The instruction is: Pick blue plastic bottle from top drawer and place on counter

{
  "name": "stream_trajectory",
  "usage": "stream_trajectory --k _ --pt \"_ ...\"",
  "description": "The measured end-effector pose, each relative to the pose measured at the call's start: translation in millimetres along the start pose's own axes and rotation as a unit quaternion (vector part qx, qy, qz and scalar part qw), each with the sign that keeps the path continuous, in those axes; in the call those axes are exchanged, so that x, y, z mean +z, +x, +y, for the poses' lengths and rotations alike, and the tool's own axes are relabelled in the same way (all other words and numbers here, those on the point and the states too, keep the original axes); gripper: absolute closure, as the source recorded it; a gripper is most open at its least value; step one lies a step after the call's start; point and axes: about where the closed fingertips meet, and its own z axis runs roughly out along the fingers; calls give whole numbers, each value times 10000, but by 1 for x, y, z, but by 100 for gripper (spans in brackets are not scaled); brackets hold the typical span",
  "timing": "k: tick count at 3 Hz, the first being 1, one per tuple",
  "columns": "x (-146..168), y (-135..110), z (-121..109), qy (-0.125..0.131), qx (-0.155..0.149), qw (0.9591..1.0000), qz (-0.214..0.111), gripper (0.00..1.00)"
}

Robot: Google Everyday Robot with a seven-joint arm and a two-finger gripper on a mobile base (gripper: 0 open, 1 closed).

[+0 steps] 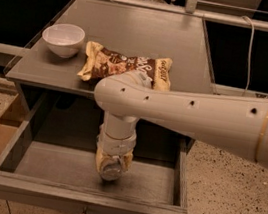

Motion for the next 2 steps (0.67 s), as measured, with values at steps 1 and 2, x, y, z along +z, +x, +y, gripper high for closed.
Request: stream_trajectory --k 1,2 --pt "-21 13 -11 -98 -120 9998 -109 100" --pt "-68 56 -53 -278 -177 9982 -494 100"
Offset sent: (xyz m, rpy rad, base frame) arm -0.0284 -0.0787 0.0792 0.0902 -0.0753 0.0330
